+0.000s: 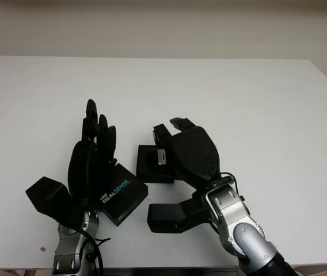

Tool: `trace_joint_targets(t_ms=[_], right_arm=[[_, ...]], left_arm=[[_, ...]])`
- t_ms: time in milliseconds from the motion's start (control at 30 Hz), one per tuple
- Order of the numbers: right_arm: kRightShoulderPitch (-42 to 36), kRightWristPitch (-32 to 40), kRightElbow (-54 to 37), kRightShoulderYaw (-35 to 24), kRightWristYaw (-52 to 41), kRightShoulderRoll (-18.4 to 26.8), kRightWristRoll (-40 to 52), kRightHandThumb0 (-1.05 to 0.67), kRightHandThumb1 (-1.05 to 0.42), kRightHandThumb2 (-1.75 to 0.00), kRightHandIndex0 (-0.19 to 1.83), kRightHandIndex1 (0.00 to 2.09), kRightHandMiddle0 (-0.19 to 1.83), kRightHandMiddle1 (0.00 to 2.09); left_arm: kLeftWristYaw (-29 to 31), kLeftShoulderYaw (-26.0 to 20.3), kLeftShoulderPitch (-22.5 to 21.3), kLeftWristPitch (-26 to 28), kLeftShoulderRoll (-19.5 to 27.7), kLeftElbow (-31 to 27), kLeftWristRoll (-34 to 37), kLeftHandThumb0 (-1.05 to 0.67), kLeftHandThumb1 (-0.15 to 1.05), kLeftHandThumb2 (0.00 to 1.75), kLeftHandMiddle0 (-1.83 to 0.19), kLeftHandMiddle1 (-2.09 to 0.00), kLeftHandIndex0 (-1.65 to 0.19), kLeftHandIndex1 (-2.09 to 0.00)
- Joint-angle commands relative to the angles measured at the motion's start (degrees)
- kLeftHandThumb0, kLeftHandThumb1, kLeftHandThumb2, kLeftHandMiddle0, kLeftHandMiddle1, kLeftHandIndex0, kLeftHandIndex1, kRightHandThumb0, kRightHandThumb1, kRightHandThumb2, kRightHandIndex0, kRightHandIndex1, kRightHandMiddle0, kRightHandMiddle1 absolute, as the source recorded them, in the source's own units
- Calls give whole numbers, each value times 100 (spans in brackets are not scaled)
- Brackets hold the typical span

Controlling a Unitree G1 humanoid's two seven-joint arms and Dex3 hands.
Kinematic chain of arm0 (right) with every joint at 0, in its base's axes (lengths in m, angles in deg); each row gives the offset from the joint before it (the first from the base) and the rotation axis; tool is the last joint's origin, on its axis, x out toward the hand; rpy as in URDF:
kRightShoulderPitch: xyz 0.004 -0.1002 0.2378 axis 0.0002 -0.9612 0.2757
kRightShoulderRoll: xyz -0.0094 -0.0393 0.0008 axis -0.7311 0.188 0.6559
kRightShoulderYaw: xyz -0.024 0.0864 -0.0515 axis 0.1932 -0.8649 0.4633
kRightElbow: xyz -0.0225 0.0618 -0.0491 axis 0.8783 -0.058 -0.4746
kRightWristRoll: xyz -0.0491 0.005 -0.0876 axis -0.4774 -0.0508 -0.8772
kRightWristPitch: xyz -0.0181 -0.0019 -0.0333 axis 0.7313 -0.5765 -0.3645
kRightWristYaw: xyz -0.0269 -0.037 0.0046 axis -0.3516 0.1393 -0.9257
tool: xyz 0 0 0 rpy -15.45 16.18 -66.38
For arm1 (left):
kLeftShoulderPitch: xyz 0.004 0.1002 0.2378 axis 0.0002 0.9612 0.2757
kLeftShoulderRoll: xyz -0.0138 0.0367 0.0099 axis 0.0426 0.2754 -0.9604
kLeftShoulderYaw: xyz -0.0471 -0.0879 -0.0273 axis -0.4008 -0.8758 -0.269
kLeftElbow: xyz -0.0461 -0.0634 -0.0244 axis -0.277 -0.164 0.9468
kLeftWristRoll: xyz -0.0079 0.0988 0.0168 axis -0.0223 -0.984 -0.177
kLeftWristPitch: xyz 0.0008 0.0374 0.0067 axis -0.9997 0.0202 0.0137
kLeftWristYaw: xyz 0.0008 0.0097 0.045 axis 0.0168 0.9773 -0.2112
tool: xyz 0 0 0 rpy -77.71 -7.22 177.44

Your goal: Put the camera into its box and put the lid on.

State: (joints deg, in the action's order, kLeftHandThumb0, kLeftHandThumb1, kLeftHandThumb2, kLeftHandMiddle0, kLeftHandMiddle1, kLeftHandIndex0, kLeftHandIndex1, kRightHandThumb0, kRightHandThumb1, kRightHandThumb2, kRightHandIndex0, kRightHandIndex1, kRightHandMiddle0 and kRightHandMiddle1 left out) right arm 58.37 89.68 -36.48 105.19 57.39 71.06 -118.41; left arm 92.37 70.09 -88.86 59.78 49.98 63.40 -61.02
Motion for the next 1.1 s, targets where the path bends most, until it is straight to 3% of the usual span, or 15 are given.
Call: trace_joint_targets(t_ms=[0,133,267,467,533,633,867,1067], right_arm=[[73,49,85,-5,-139,122,-161,-71,-103,-6,52,36,31,159],[134,19,98,-30,-320,131,-185,-70,-101,-5,57,41,36,150],[142,-75,80,-80,-298,151,57,-65,-100,-5,57,47,50,157],[211,-766,97,-188,134,413,906,-45,-89,-5,57,65,60,139],[307,-1184,200,-298,414,571,1358,-42,-89,-5,44,94,60,140],[522,-1657,352,-451,736,786,1786,-43,-88,-5,35,111,60,139],[909,-2266,685,-693,1110,1005,2422,-46,-89,-5,30,128,64,135],[1057,-2527,1078,-775,1426,1047,2694,-46,-89,-5,29,122,62,130]], left_arm=[[15,6,80,-22,-9,6,32,-74,105,38,19,0,19,0],[-2,3,76,25,-17,-21,56,-75,105,37,19,0,19,0],[17,12,65,-4,-4,3,53,-75,105,37,19,0,19,0],[-1,29,74,-26,15,22,-24,-76,105,38,19,0,19,0],[-9,28,87,1,-11,-4,8,-75,105,38,19,0,19,0],[16,25,97,-10,-9,-3,29,-74,105,37,19,0,19,0],[-19,46,108,33,9,-21,-36,-74,105,37,19,0,19,0],[-14,56,125,64,21,-56,-48,-74,105,38,19,0,19,0]])
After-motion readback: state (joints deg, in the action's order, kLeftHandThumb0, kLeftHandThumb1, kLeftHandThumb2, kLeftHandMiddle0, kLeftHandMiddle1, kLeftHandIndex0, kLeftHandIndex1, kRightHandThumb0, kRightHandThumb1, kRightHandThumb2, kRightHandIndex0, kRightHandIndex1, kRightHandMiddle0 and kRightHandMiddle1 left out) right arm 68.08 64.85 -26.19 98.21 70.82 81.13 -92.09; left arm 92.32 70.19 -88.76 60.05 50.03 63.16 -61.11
